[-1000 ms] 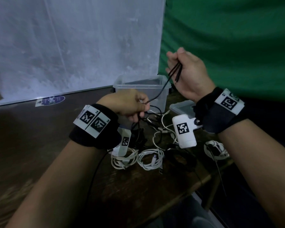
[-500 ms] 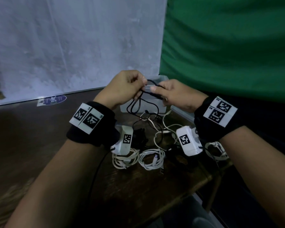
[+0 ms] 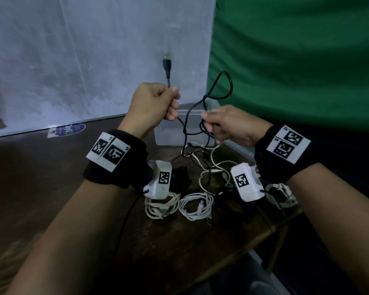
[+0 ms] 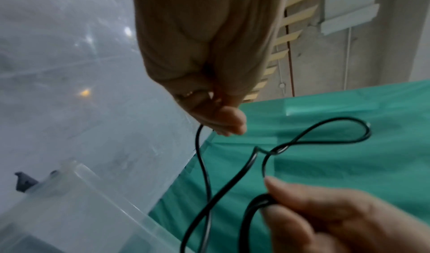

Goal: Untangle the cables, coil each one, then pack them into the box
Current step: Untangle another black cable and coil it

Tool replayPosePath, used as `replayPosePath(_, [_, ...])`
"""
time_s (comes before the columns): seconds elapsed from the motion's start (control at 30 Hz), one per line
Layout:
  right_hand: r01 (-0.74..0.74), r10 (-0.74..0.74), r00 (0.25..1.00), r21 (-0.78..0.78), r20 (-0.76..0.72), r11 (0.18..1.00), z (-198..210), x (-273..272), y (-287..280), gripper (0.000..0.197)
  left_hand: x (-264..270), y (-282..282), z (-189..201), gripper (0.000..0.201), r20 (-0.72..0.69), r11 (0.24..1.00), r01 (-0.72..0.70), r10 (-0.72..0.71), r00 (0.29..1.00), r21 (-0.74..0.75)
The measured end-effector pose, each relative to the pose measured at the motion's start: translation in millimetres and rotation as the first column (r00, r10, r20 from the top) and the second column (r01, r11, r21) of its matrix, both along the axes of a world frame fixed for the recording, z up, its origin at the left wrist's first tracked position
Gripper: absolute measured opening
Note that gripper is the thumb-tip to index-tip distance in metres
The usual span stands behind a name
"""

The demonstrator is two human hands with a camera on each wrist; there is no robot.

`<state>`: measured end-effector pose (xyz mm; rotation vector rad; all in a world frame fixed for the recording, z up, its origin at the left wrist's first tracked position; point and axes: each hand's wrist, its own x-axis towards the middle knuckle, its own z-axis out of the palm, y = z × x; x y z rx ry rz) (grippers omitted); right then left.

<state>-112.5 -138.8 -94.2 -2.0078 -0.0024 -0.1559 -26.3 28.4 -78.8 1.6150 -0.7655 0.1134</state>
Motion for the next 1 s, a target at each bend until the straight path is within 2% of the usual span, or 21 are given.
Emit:
replayPosePath(0.1, [-0.070,0.071,0.997,0.123,-0.008,0.990,5,-5,4,0.042,8,2,-6,0.028,-0.028,0.988,-0.115,0.119,0.993,0.107])
replayPosePath(0.2, [-0.061,0.059,0.998,0.198,0.018,0.978,12,-5,5,0.041,14,4,-10,0.029,-0.067,0.944,-0.133,0.160,0.985,0.301])
replayPosePath(0.27, [-0.051,0.047,0.999,0.222,0.019,0.974,14,-5,4,0.039,13,4,-10,0.027,-0.051,0.930,-0.134,0.161,0.986,0.344])
replayPosePath(0.33, [-0.044,0.040,0.999,0.229,0.021,0.972,15,-4,3,0.040,6,3,-7,0.028,-0.034,0.956,-0.077,0.090,0.995,0.283])
replayPosePath(0.4, [-0.018,0.011,0.999,0.218,0.032,0.976,16,-2,5,0.042,-4,2,-3,0.030,-0.050,0.961,0.095,-0.085,0.995,0.258])
replayPosePath(0.47, [0.042,-0.054,0.997,0.187,0.057,0.981,17,1,7,0.042,-13,0,-3,0.035,-0.061,0.903,0.221,-0.214,0.975,0.369])
replayPosePath(0.53, [0.102,-0.112,0.991,0.124,0.076,0.987,18,4,8,0.041,-17,-3,-5,0.038,-0.030,0.852,0.231,-0.246,0.969,0.470])
replayPosePath(0.6, [0.131,-0.135,0.987,0.049,0.086,0.990,19,6,7,0.041,-18,-6,-7,0.022,0.001,0.868,0.232,-0.259,0.966,0.440])
replayPosePath(0.67, [0.126,-0.125,0.988,-0.013,0.089,0.992,18,7,4,0.040,-19,-7,-6,0.011,0.040,0.916,0.187,-0.215,0.976,0.354])
replayPosePath(0.77, [0.031,-0.031,1.000,-0.140,0.002,0.990,12,3,-1,0.040,-11,-6,-3,0.015,0.122,0.978,0.032,-0.058,0.991,0.208])
replayPosePath(0.83, [-0.087,0.072,0.992,-0.153,-0.105,0.984,8,-1,0,0.040,-3,-5,-4,0.020,0.182,0.978,-0.115,0.083,0.980,0.173])
replayPosePath(0.9, [-0.166,0.152,0.979,-0.089,-0.139,0.982,7,-5,1,0.041,3,-3,-6,0.021,0.235,0.950,-0.231,0.180,0.955,0.212])
replayPosePath(1.0, [-0.190,0.196,0.980,0.139,-0.030,0.972,14,-9,-1,0.042,14,3,-11,0.019,0.302,0.868,-0.353,0.252,0.919,0.349])
